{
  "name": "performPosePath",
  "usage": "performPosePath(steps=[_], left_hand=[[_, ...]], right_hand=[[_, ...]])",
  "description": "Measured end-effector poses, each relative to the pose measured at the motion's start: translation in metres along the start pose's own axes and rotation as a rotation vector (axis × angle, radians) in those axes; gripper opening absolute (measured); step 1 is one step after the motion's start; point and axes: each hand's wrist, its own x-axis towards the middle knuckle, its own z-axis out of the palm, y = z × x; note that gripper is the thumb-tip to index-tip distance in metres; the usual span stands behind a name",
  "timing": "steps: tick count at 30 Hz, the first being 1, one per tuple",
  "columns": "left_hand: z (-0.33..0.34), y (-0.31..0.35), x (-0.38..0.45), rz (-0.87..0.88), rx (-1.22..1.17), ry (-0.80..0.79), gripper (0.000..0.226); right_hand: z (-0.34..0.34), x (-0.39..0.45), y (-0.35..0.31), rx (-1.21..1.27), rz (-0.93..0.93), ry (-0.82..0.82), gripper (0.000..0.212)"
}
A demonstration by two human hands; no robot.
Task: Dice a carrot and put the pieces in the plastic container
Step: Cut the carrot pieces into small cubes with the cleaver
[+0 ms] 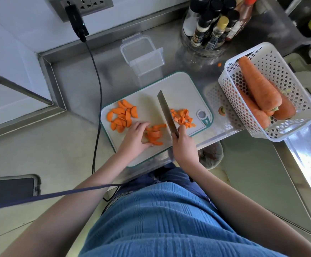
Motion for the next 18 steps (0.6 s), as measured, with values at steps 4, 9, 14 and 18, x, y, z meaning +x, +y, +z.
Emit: performPosePath(steps=[4, 9, 14, 18], left_hand=[[-0.002, 0.002, 0.004, 0.019, 0.004, 0.005, 0.059], [0.003, 0.005, 0.003, -0.012, -0.026, 0.050, 0.069], [0.003, 0.005, 0.003, -0.023, -0.010, 0.078, 0.067], [0.001, 0.003, 0.002, 0.030, 0.064, 0.109, 0.061]], right_hand=[[0.001, 0.002, -0.002, -0.012, 0.008, -0.023, 0.008], [0.004, 0.002, -0.010, 0.003, -0.011, -0.080, 0.012], [0.006, 0.003, -0.015, 0.010, -0.021, -0.097, 0.015], [0.005, 0.006, -0.016, 0.004, -0.032, -0.101, 0.015]])
